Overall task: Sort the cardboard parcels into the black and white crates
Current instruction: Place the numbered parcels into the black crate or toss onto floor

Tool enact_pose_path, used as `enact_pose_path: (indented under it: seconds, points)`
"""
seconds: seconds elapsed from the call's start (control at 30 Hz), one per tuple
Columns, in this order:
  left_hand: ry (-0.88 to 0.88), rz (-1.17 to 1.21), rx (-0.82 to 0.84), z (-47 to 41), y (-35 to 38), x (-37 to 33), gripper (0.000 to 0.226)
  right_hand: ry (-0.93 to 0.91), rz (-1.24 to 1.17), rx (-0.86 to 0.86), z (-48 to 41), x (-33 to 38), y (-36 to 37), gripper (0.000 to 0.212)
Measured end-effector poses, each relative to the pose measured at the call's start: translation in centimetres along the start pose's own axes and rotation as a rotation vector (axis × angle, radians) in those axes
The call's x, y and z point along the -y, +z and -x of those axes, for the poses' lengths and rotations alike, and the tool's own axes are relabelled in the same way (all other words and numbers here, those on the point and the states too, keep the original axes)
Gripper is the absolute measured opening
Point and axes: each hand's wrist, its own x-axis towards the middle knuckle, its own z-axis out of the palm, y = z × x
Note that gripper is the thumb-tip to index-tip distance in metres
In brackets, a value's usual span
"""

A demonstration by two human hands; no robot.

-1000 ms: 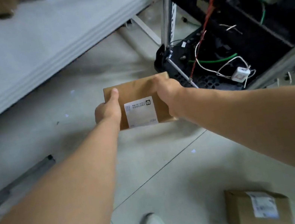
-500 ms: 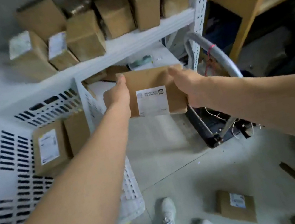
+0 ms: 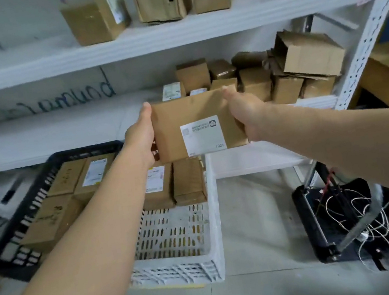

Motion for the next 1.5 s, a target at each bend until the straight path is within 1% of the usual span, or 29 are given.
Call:
enact_pose_path:
  seconds: [0.13, 0.17, 0.23, 0.27, 0.33, 0.37, 0.47, 0.57, 0.63, 0.73, 0.87, 0.97, 1.03, 1.07, 1.13, 1.23, 1.3, 1.43, 1.5]
  points:
    - [-0.016, 0.058, -0.018, -0.1, -5.7, -1.2, 0.046, -0.074, 0.007, 0.069, 0.6, 2.0, 5.2, 0.054]
    - [-0.016, 0.085, -0.028, -0.3, -7.1, -1.4, 0.047, -0.096, 0.007, 0.076, 0.6, 2.3, 6.7, 0.055]
    - [-0.019, 0.137, -0.056, -0.9, -9.9, -1.4, 0.047, -0.140, 0.025, 0.096, 0.4, 2.6, 10.0, 0.052]
    - [-0.021, 0.148, -0.065, -1.3, -11.4, -1.3, 0.048, -0.156, 0.031, 0.112, 0.4, 2.7, 11.6, 0.054]
    - [-0.029, 0.156, -0.067, -2.4, -14.1, -1.1, 0.050, -0.139, 0.039, 0.134, 0.0, 2.5, 14.8, 0.070]
    - [-0.031, 0.161, -0.061, -2.9, -15.6, -0.9, 0.049, -0.130, 0.045, 0.141, -0.2, 2.4, 16.3, 0.075]
    - [-0.034, 0.191, -0.063, -5.0, -19.5, -0.4, 0.043, -0.105, 0.050, 0.163, -0.8, 2.2, 20.4, 0.081]
    - [-0.031, 0.224, -0.080, -6.7, -22.8, 0.5, 0.025, -0.074, 0.060, 0.156, -1.7, 2.1, 23.8, 0.083]
    - [-0.043, 0.256, -0.072, -7.6, -24.5, 1.4, 0.019, -0.052, 0.064, 0.157, -2.1, 1.9, 25.9, 0.082]
    - [-0.054, 0.278, -0.086, -9.0, -26.9, 2.8, 0.027, -0.010, 0.040, 0.197, -2.7, 1.2, 28.8, 0.077]
    - [-0.063, 0.129, -0.139, -10.5, -29.1, 4.1, 0.034, 0.024, 0.044, 0.187, -3.5, -0.2, 32.1, 0.066]
    - [-0.053, 0.062, -0.150, -11.2, -30.4, 4.9, 0.045, 0.044, 0.055, 0.150, -4.3, -1.1, 33.8, 0.069]
    - [-0.061, 0.032, -0.169, -11.4, -31.0, 5.4, 0.047, 0.068, 0.074, 0.131, -4.7, -1.7, 34.5, 0.070]
    - [-0.075, 0.033, -0.181, -11.4, -31.2, 5.6, 0.045, 0.078, 0.084, 0.126, -4.9, -2.0, 34.7, 0.070]
    - [-0.106, 0.114, -0.185, -11.4, -31.3, 5.8, 0.037, 0.093, 0.106, 0.133, -5.4, -2.5, 35.0, 0.067]
    - [-0.125, 0.265, -0.173, -11.1, -31.0, 5.9, 0.023, 0.090, 0.148, 0.143, -6.3, -2.7, 34.8, 0.051]
    - [-0.127, 0.253, -0.162, -11.2, -30.5, 6.0, 0.020, 0.078, 0.175, 0.147, -6.7, -2.4, 34.3, 0.040]
    - [-0.153, 0.232, -0.171, -11.9, -28.5, 5.8, 0.021, 0.046, 0.220, 0.162, -7.8, -1.5, 33.0, 0.035]
    - [-0.167, 0.241, -0.197, -12.3, -27.6, 5.6, 0.016, 0.023, 0.237, 0.178, -8.4, -0.9, 32.4, 0.032]
